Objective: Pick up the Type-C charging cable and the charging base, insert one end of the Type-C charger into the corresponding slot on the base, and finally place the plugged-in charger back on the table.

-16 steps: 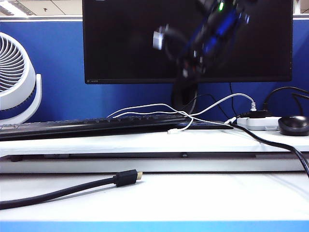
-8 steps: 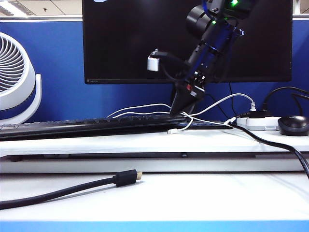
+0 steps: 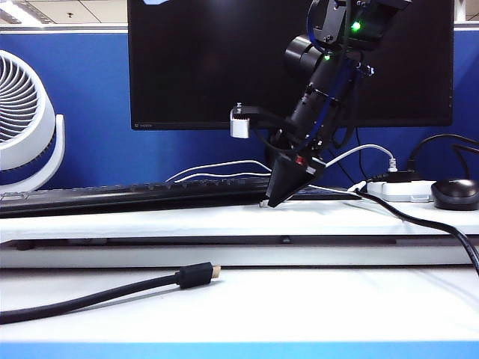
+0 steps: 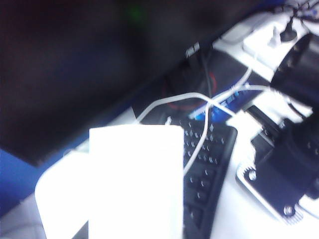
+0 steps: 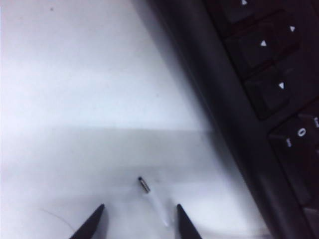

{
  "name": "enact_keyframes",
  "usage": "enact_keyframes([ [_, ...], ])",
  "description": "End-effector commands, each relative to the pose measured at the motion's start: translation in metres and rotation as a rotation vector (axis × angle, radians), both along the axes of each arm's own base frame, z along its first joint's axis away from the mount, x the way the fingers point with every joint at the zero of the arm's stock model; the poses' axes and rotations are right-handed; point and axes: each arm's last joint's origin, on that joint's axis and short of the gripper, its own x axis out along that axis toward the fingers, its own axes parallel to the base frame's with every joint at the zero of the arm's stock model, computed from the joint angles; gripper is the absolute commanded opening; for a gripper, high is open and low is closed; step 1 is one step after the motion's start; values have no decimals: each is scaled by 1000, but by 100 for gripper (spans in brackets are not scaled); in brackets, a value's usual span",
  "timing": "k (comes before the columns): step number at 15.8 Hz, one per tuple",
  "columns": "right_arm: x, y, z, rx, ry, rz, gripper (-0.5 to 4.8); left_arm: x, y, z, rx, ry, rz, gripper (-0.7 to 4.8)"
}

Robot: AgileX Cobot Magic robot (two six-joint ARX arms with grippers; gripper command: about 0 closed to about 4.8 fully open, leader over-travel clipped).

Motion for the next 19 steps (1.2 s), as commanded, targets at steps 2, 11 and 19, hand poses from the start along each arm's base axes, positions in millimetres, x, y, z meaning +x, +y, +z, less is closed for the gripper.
enact_keyframes([
  [2, 4, 2, 3, 16, -53, 7, 181, -2, 1, 5, -24, -18, 0, 84],
  [11, 9, 1, -12, -23, -24, -14, 176, -2, 1, 5, -33, -12, 4, 84],
  [19, 9, -9, -14, -47, 11, -37, 160, -2, 1, 5, -33, -13, 4, 84],
])
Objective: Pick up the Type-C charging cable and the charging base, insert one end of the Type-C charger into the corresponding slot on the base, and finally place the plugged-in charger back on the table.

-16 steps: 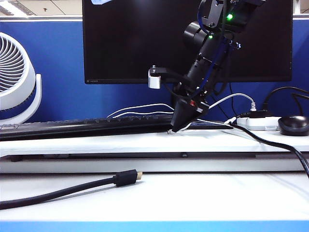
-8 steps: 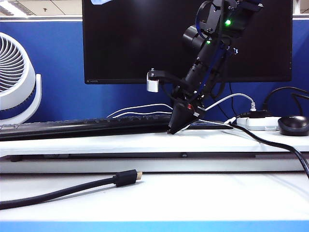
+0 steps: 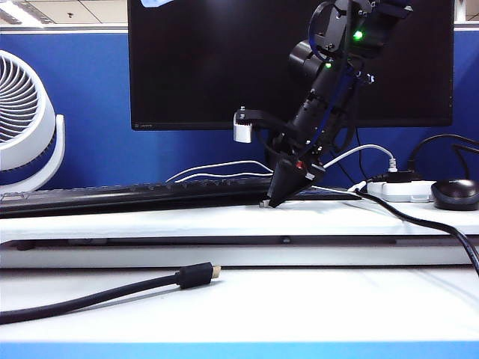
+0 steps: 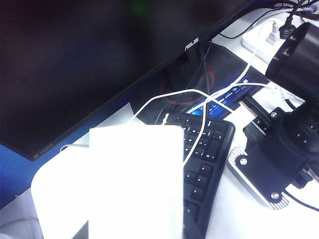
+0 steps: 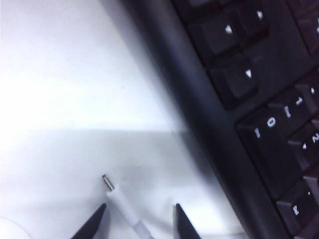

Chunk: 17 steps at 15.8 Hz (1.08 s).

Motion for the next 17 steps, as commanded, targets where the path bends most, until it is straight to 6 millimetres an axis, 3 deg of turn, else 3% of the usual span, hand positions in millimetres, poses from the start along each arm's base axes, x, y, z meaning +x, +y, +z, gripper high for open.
enact_keyframes([
  [1, -3, -2, -7, -42, 43, -9, 157, -2, 1, 6, -21, -28, -3, 84],
  [14, -5, -2, -9, -42, 81, 24, 158, -2, 1, 6, -21, -27, -3, 84],
  [17, 2, 0, 11, -21, 38, 27, 158, -2, 1, 6, -28, -23, -3, 84],
])
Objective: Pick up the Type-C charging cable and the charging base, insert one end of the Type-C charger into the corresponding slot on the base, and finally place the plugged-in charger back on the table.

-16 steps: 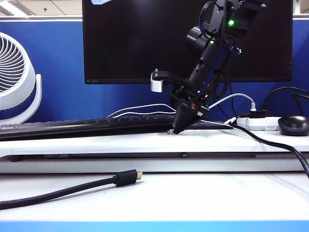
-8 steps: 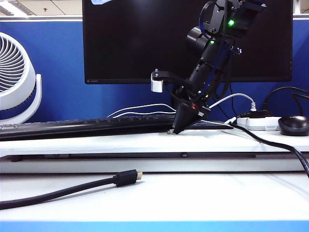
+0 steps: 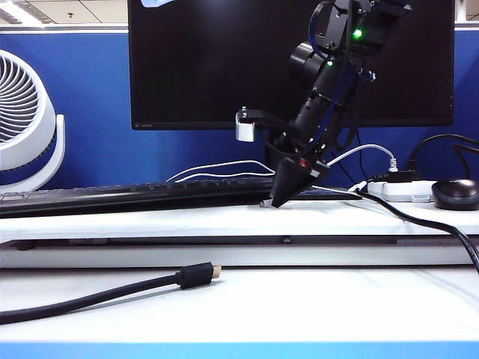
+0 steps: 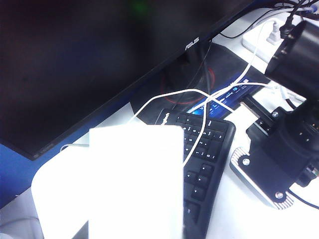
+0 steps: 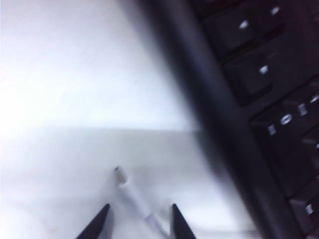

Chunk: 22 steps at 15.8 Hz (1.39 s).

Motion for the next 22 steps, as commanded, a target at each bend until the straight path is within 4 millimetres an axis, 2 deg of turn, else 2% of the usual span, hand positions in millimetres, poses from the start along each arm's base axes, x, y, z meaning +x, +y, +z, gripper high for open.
enact_keyframes([
  [1, 4, 1, 13, -8, -11, -2, 158, -2, 1, 6, -29, -25, -3, 84],
  [5, 18, 7, 28, 11, -44, -3, 158, -2, 0, 6, -43, -17, 1, 84],
  [7, 19, 8, 30, 7, -27, -5, 158, -2, 0, 6, -50, -14, -13, 84],
  [10, 10, 5, 24, -36, 70, -3, 158, -2, 0, 6, -49, -13, -13, 84],
  [14, 7, 11, 23, -41, 83, 9, 158, -3, 0, 5, -45, -6, -13, 84],
  [22, 13, 15, 10, -45, 83, 10, 158, -3, 0, 4, -37, 8, -14, 84],
])
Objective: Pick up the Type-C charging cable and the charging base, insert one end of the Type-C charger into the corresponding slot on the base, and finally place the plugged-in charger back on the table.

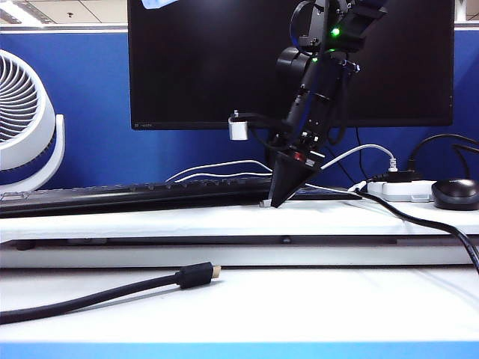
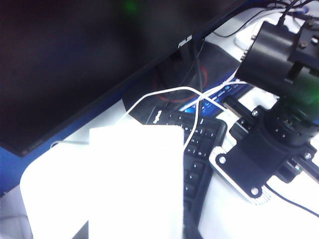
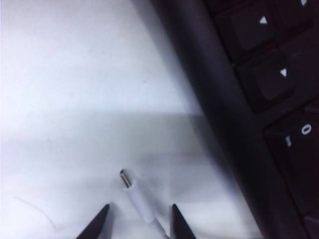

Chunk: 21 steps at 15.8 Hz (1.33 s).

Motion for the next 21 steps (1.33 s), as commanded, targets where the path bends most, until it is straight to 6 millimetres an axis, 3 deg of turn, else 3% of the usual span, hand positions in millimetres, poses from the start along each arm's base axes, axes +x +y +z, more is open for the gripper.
enact_keyframes([
  [1, 2, 2, 0, 16, -16, 3, 158, -2, 1, 5, -17, -20, -5, 84],
  [7, 2, 9, -11, 6, 12, 17, 158, -3, 1, 4, -12, -11, -4, 84],
  [21, -4, 5, -14, -33, 83, 13, 157, -3, 1, 4, -11, -12, -5, 84],
])
